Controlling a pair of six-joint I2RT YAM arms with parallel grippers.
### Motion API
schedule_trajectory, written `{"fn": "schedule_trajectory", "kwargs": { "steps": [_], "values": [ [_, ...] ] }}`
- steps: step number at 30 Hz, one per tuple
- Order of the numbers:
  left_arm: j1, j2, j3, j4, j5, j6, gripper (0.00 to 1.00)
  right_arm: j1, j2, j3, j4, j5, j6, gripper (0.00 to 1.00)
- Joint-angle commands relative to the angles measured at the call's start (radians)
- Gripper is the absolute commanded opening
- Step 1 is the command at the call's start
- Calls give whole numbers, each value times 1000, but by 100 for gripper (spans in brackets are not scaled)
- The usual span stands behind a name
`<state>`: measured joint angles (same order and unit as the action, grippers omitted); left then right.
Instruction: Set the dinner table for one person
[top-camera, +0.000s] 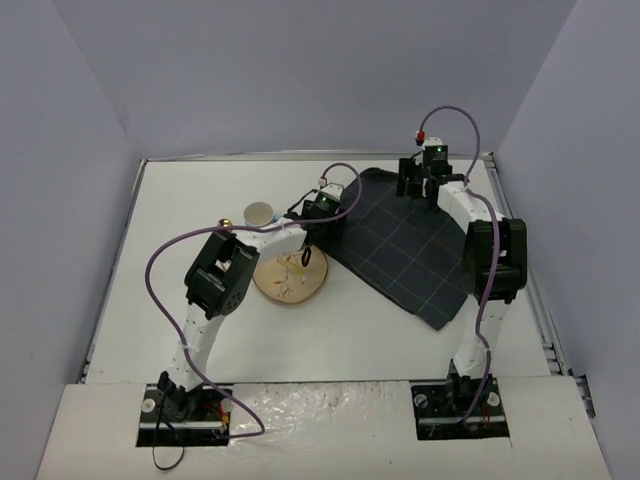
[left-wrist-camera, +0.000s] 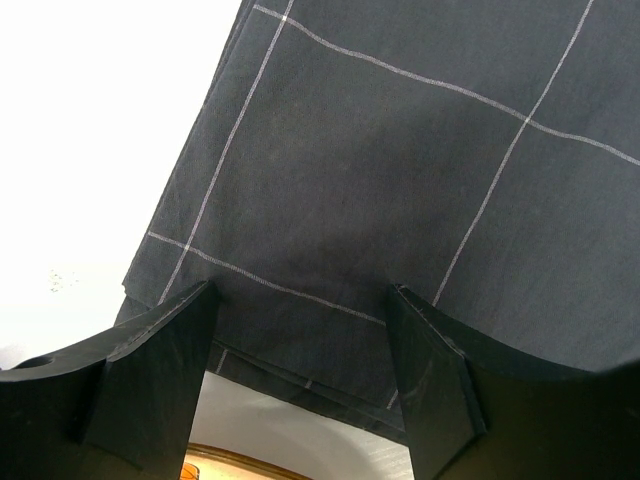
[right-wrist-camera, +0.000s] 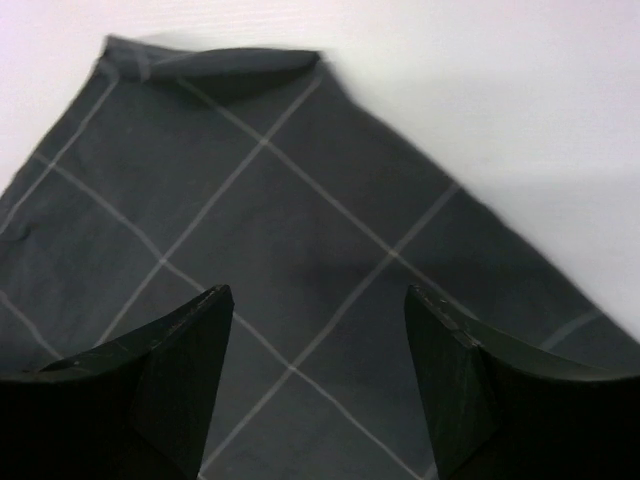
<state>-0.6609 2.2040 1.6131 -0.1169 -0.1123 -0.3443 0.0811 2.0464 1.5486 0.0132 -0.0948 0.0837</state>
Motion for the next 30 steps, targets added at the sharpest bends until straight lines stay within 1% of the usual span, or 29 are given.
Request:
{"fn": "schedule_trajectory", "kwargs": {
  "steps": [1, 4, 6, 9, 12, 14, 19, 23, 25, 27, 30],
  "values": [
    [7, -33, -28, -120, 22, -5, 63, 13, 46, 45, 93, -45, 73, 70],
    [7, -35, -28, -126, 12, 1, 64, 16, 77, 48, 101, -40, 107, 71],
    [7, -43, -25, -129, -1, 10, 67, 16, 50, 19, 118, -29, 127, 70],
    [7, -52, -5, -150, -14, 33, 70, 13, -62, -93, 154, -22, 156, 71],
    [7, -86, 30, -168, -22, 64, 75, 10, -189, -200, 165, -28, 193, 72],
    [7, -110, 51, -171, -20, 94, 78, -8, -307, -310, 169, -25, 234, 74],
    [9, -177, 87, -154, 18, 147, 86, -69, -522, -548, 222, -61, 417, 79],
    [13, -162, 98, -129, 54, 172, 87, -85, -649, -692, 241, -150, 514, 79],
    [14, -150, 104, -130, 63, 176, 86, -106, -701, -794, 256, -221, 548, 79],
    [15, -137, 105, -123, 76, 174, 85, -107, -769, -892, 283, -249, 578, 79],
    [15, -121, 111, -109, 86, 168, 80, -110, -877, -988, 297, -270, 639, 79]
  ]
}}
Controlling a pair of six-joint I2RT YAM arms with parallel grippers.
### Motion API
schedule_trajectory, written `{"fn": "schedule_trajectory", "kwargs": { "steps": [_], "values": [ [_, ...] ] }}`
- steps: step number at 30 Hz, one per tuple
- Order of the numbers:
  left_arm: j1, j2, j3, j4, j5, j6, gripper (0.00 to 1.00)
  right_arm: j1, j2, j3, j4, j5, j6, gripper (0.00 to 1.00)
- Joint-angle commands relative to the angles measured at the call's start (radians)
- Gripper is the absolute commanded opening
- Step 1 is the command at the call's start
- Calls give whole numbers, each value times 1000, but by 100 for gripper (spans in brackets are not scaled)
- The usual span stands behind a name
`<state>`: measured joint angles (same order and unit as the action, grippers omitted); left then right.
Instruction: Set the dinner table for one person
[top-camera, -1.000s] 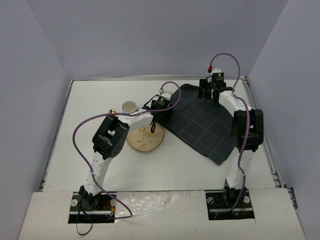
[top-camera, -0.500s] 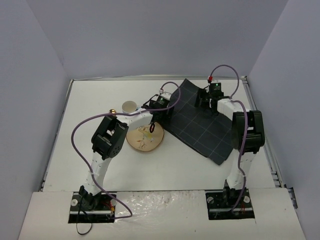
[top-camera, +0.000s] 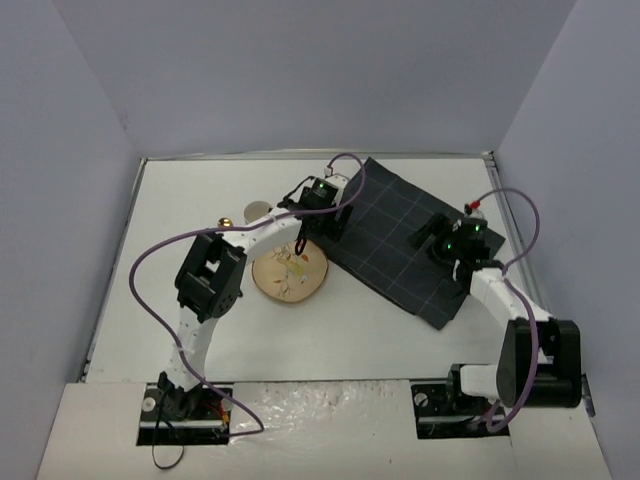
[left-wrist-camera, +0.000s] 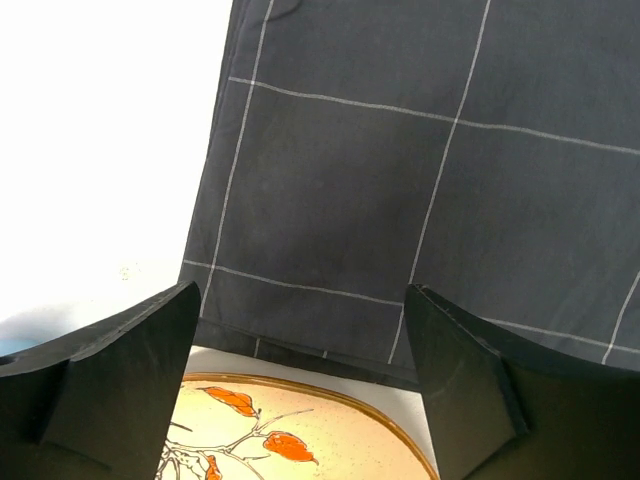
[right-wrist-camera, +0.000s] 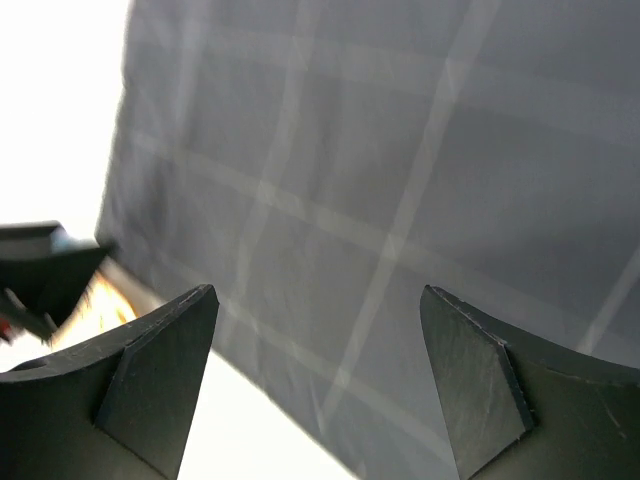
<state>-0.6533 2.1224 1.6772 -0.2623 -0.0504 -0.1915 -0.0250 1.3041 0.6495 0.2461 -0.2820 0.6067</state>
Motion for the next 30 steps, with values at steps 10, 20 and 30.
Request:
{"fn": "schedule_trajectory", "kwargs": {
  "steps": [10, 20, 30],
  "values": [
    [-123, -167, -26, 59, 184, -2, 72, -60, -326, -72, -206, 184, 94, 79],
    [-396, -227, -218, 295, 246, 186, 72, -169, -353, 242, -384, 215, 79, 100],
    [-526, -115, -164, 418, 200, 312, 68, -179, -429, 431, -474, 270, 69, 100]
  ]
}}
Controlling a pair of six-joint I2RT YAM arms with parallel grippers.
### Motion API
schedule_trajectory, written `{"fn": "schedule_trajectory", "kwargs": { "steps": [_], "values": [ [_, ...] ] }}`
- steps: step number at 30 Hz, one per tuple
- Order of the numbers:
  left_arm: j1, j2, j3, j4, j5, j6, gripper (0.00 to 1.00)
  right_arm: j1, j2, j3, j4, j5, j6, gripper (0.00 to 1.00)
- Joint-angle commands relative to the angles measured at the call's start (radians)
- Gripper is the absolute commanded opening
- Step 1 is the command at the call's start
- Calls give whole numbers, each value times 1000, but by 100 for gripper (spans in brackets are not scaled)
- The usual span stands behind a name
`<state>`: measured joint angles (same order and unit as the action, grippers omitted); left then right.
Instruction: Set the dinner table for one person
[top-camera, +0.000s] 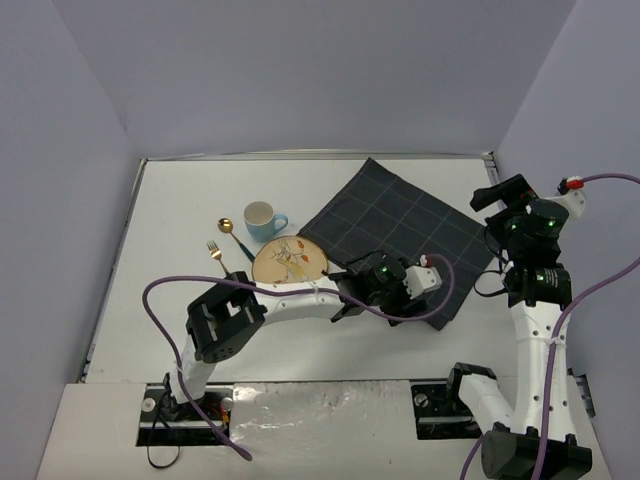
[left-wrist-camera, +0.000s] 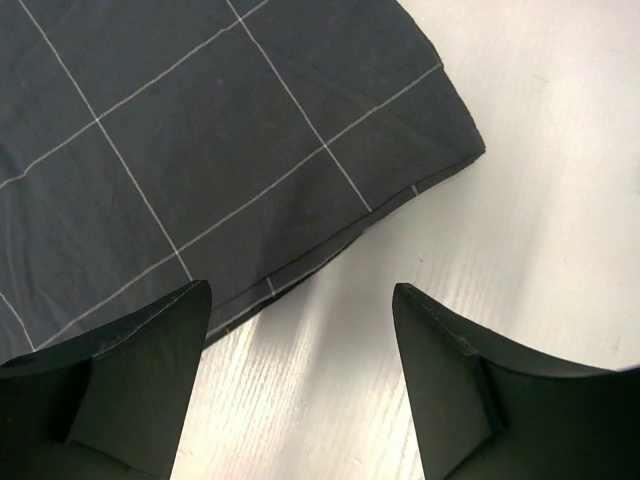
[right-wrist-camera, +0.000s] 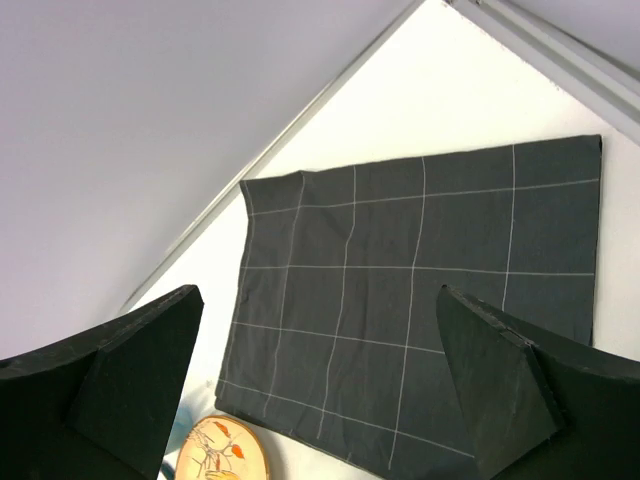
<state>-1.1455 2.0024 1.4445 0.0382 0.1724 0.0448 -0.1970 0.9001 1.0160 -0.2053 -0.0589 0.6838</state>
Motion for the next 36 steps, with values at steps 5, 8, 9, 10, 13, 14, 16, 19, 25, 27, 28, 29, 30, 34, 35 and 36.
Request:
{"fn": "schedule_trajectory", "kwargs": {
  "steps": [5, 8, 9, 10, 13, 14, 16, 19, 25, 27, 28, 29, 30, 34, 35, 36],
  "values": [
    [-79, 61, 106, 135, -39, 135, 65, -7, -38, 84, -43, 41, -18, 100],
    [-98, 86, 109, 151, -43, 152, 63, -5, -45, 77, -48, 37, -17, 100],
    [-99, 94, 112, 157, -45, 156, 62, -5, -48, 75, -49, 30, -15, 100],
    [-100, 102, 114, 160, -47, 158, 62, -5, -49, 75, -49, 23, -13, 100],
    [-102, 125, 125, 167, -60, 179, 61, -7, -49, 71, -46, 17, -12, 100],
    [-101, 137, 132, 168, -67, 187, 61, -6, -50, 67, -47, 16, -13, 100],
    [-100, 160, 148, 168, -81, 198, 61, -7, -49, 62, -47, 13, -13, 100],
    [-99, 179, 163, 174, -105, 210, 61, -5, -49, 56, -46, 2, -15, 100],
    [-86, 214, 164, 185, -135, 213, 59, -7, -50, 41, -46, -2, -22, 100],
    [-82, 219, 163, 187, -145, 216, 57, -7, -46, 38, -46, -6, -24, 100],
    [-79, 225, 164, 187, -145, 215, 56, -7, -46, 36, -45, -6, -24, 100],
    [-76, 231, 165, 187, -144, 213, 55, -7, -45, 35, -45, -7, -25, 100],
    [-72, 235, 166, 185, -141, 209, 53, -6, -44, 34, -45, -8, -27, 100],
    [-58, 234, 175, 173, -120, 194, 36, -6, -44, 32, -45, -7, -34, 100],
    [-54, 231, 179, 163, -112, 194, 31, -6, -43, 32, -45, -6, -35, 100],
    [-50, 229, 185, 152, -103, 193, 27, -7, -43, 32, -45, -6, -37, 100]
  ]
}}
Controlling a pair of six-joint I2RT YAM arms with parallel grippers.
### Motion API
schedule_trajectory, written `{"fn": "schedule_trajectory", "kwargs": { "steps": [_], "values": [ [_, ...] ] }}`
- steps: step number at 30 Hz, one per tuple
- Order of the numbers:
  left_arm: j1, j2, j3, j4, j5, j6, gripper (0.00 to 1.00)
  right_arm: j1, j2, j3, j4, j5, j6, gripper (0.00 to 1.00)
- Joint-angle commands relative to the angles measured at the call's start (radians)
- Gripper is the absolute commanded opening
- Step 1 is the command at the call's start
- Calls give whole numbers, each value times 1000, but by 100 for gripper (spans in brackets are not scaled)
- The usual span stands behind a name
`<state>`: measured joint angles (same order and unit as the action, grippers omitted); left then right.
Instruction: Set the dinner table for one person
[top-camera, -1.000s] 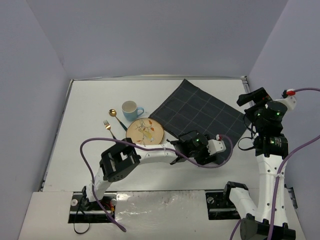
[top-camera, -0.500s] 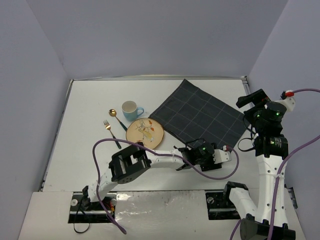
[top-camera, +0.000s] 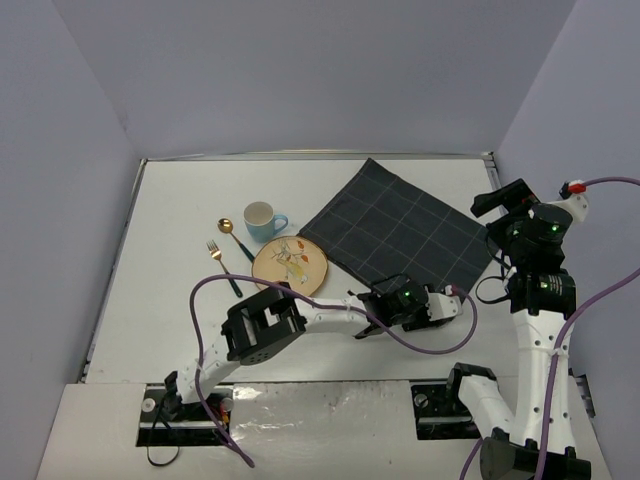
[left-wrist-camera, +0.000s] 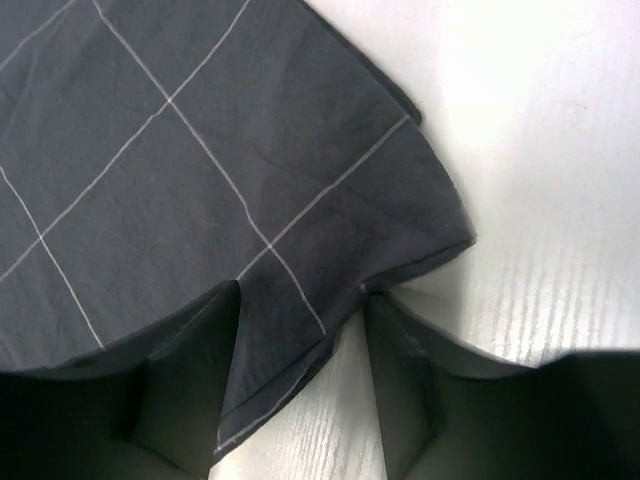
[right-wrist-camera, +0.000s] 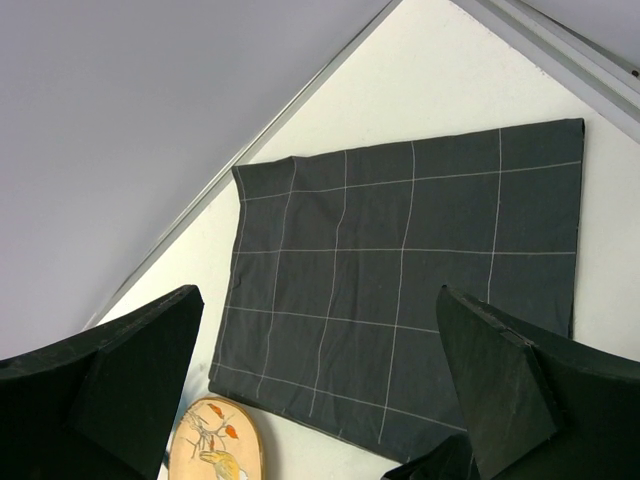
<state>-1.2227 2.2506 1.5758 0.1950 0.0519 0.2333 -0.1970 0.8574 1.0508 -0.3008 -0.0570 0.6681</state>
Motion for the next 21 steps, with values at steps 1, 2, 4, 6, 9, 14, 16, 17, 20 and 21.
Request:
{"fn": "schedule_trajectory", "kwargs": {
  "steps": [1, 2, 4, 6, 9, 14, 16, 17, 20, 21],
  "values": [
    [30, -24, 66, -19, 29, 4, 22, -7, 0, -2, 51, -7, -22, 100],
    [33, -29, 77, -33, 41, 3, 17, -7, 0, 0, 51, -7, -24, 100],
    [44, -44, 109, -72, 79, 2, 9, -6, 0, 2, 51, -11, -25, 100],
    [54, -58, 147, -121, 116, -4, 4, -7, 0, 9, 51, -14, -30, 100],
    [75, -77, 208, -194, 197, -30, 2, -6, -2, 12, 50, -16, -36, 100],
    [118, -97, 303, -314, 342, -136, 3, -5, -5, 7, 50, -20, -43, 100],
    [143, -105, 314, -315, 392, -189, 7, -4, -8, 5, 51, -18, -44, 100],
    [149, -106, 317, -318, 416, -204, 10, -4, -8, 3, 49, -18, -45, 100],
    [150, -119, 313, -354, 419, -199, 21, -4, -9, 4, 49, -18, -50, 100],
    [150, -127, 308, -366, 419, -198, 27, -5, -8, 6, 49, -18, -53, 100]
  ]
}}
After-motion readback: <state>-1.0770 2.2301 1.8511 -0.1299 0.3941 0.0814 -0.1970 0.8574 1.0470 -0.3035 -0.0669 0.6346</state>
